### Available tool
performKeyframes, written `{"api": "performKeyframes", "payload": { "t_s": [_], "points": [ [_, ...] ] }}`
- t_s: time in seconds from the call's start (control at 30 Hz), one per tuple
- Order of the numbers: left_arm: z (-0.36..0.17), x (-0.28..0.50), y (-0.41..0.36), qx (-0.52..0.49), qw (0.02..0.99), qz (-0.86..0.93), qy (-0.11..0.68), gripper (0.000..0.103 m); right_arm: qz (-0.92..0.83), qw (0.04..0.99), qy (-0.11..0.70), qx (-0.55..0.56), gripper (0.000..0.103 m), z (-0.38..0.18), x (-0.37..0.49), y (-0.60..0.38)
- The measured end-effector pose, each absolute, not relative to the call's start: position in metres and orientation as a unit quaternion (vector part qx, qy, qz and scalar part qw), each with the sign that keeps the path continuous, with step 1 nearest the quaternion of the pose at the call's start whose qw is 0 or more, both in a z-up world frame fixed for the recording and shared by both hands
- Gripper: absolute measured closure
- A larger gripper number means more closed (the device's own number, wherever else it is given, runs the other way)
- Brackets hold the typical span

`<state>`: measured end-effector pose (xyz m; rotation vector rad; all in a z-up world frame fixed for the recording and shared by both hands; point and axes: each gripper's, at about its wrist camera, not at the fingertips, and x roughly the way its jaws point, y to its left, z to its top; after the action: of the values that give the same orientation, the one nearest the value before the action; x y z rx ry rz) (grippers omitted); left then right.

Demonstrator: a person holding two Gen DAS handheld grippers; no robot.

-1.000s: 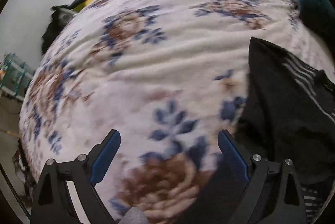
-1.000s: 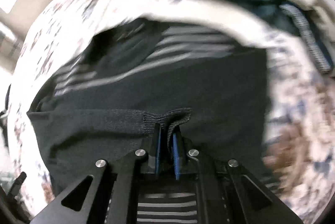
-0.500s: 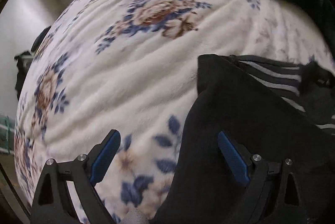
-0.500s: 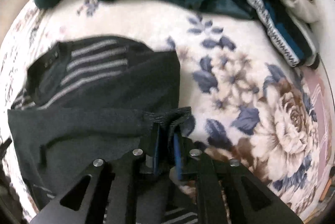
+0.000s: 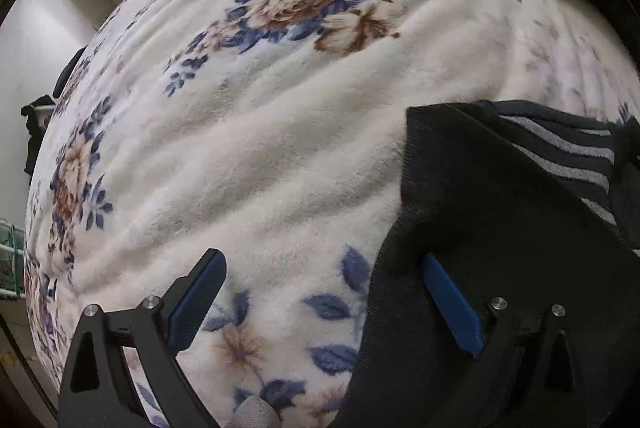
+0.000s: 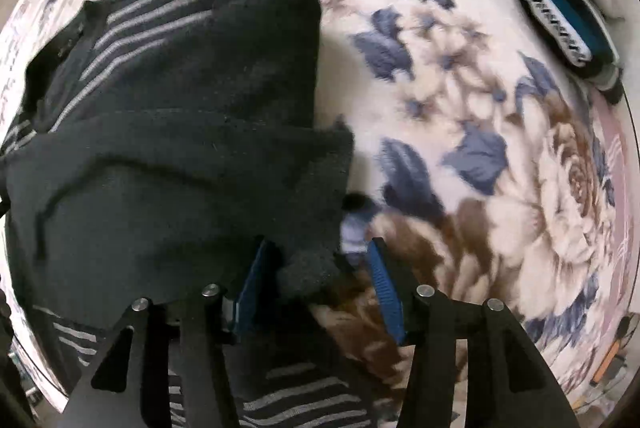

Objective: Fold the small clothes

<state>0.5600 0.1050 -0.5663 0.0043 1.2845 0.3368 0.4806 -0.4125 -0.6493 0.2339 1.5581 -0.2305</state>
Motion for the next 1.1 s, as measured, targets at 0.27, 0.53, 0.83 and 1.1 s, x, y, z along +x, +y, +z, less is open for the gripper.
{"api": "performKeyframes", "payload": {
  "t_s": [0.27,0.53,0.83,1.1],
  "points": [
    [-0.523,0.496,0.085,0.000,0.802,0.132,0.583,0.001,-0.057,0.725,0.673,0.138,0.028,-0.597,0.467,-0.402],
    [-0.497,0.405,0.035,0.027,0.810,0.074,0.581,0.001,-0.033,0.694,0.702,0.160,0.006,-0.580,0.418,-0.402],
    [-0.505,0.297,-0.121,0.039,0.753,-0.046,0.655,0.001,-0.022,0.664,0.733,0.147,0.012,-0.560,0.372,-0.474],
    [-0.533,0.223,-0.273,0.053,0.705,-0.070,0.703,0.001,0.058,0.638,0.752,0.152,0.062,-0.578,0.403,-0.542]
  ]
}}
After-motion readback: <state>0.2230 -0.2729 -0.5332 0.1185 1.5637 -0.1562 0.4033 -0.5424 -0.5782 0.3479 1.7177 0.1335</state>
